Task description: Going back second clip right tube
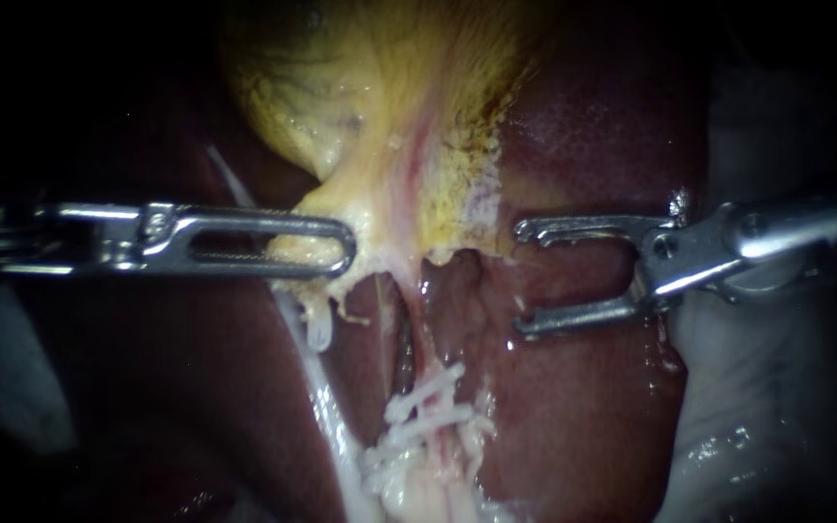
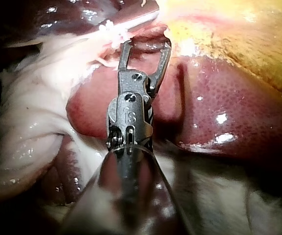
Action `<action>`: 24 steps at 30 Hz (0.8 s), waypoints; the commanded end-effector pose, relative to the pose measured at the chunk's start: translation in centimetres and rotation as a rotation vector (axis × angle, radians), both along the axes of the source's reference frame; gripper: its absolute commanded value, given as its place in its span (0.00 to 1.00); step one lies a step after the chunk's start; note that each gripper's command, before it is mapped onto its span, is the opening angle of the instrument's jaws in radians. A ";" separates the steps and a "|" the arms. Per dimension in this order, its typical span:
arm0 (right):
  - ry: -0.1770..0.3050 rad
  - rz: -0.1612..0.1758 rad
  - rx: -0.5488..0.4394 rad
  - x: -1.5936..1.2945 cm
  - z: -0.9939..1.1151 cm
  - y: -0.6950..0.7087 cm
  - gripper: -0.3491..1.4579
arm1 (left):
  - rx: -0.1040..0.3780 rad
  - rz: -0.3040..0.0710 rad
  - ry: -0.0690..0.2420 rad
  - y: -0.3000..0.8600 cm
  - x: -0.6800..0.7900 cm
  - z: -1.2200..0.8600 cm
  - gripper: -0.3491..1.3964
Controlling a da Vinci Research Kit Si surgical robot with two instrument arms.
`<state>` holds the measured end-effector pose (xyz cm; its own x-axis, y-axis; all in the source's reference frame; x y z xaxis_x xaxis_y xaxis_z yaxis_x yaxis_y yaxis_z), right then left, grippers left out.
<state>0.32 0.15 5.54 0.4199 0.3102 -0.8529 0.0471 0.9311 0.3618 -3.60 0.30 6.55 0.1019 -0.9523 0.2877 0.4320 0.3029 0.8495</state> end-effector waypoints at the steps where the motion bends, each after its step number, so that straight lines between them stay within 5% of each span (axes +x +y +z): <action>1: 0.000 0.000 0.000 0.00 0.00 0.00 0.47 | -0.002 0.001 -0.003 0.01 -0.02 0.06 0.00; 8: 0.000 -0.001 0.000 -0.02 0.00 0.00 0.47 | -0.010 0.010 -0.006 0.12 -0.19 0.45 0.00; 13: 0.001 -0.002 0.000 -0.03 -0.01 -0.01 0.47 | -0.013 0.020 0.003 0.09 -0.32 0.65 0.00; 24: 0.005 0.002 0.001 -0.03 -0.03 -0.02 0.47 | -0.012 0.039 0.010 0.01 -0.42 0.79 0.00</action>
<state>0.29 0.13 5.51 0.4152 0.3111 -0.8549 0.0476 0.9310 0.3619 -4.03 0.31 7.35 0.1425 -0.9436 0.2989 0.4278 0.3311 0.8411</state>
